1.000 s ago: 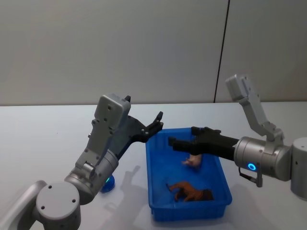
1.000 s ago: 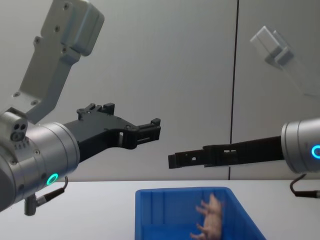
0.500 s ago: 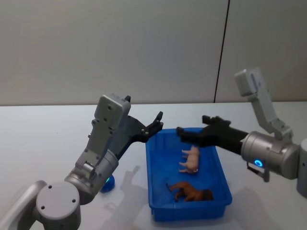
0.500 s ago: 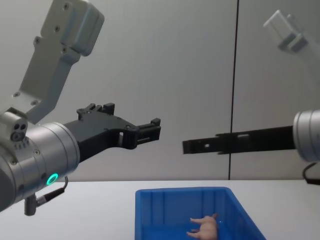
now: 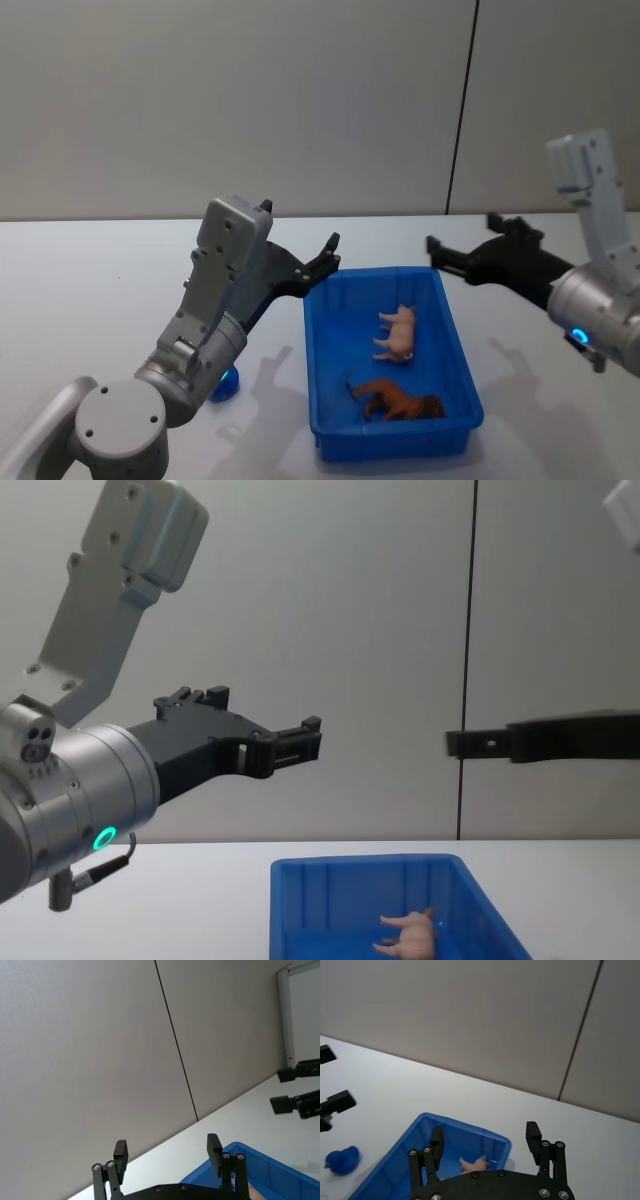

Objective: Pick up the two dolls from the table and place them into the box.

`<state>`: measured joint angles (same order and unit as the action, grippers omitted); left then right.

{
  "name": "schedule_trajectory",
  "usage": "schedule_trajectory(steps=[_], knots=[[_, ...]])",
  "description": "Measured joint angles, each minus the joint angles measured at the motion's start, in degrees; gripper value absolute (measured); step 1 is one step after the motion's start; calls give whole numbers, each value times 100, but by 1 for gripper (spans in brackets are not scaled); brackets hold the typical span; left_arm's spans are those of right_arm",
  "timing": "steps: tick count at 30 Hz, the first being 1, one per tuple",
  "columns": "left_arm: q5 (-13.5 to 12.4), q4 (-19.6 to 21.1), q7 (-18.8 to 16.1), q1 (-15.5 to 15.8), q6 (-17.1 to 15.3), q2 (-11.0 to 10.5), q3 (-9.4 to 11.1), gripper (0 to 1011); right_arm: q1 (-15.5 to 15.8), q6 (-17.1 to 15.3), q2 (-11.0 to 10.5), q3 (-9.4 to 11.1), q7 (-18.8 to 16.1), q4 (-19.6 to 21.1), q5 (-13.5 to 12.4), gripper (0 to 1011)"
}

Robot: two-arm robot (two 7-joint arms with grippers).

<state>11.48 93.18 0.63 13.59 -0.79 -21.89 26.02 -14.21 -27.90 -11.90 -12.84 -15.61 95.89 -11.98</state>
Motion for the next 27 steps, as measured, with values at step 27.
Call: schedule_trajectory(steps=[27], knots=[[35, 13, 39, -1, -19, -3, -23, 1001, 784, 681, -263, 552, 2051, 528, -471, 1001]])
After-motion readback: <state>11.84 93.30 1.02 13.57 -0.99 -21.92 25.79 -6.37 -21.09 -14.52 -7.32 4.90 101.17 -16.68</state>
